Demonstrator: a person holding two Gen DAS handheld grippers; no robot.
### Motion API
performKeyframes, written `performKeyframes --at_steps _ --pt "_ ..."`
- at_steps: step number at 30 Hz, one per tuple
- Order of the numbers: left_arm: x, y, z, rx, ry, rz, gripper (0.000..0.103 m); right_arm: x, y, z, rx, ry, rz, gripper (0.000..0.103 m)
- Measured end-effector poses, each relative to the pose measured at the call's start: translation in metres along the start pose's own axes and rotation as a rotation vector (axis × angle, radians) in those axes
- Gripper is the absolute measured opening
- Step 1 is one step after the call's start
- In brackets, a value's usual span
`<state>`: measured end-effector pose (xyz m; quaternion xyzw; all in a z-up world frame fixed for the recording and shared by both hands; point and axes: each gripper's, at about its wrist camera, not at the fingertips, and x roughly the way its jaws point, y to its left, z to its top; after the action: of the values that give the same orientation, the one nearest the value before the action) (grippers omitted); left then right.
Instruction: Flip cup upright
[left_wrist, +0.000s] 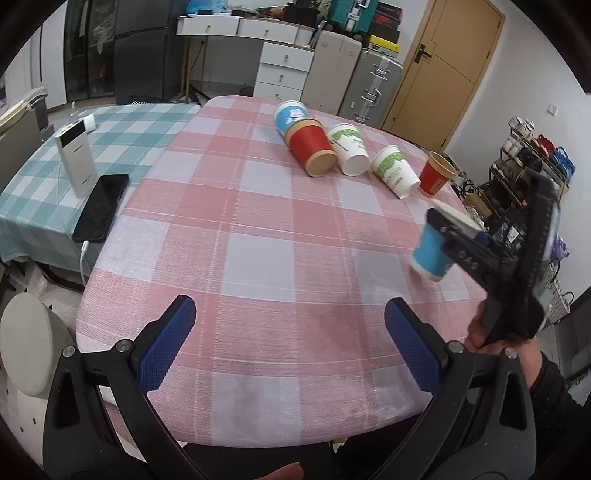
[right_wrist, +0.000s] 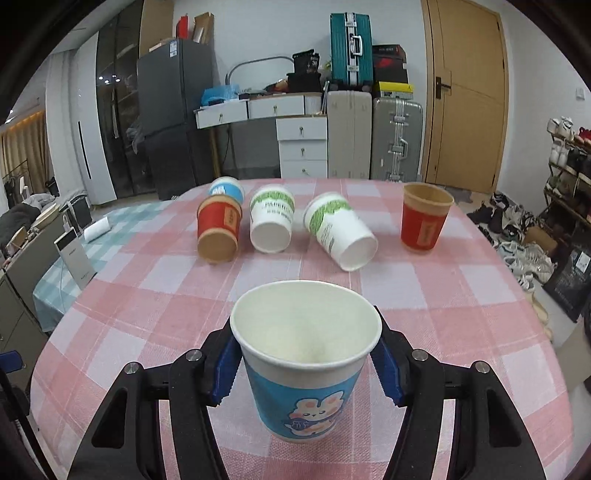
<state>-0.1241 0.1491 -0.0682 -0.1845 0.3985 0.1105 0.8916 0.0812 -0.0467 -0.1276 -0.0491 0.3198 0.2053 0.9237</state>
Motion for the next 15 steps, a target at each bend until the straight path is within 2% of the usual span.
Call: performKeyframes --at_steps 5,15 --pt "0.003 -0.010 -0.003 0.013 0.028 -0.010 0.102 -0.012 0.006 -0.020 -0.021 -0.011 -0.005 0.064" --pt "-0.003 -0.019 -0.007 0.028 0.028 0.004 0.102 -0.045 0.022 -0.055 -0.089 -0.031 -0.005 0.069"
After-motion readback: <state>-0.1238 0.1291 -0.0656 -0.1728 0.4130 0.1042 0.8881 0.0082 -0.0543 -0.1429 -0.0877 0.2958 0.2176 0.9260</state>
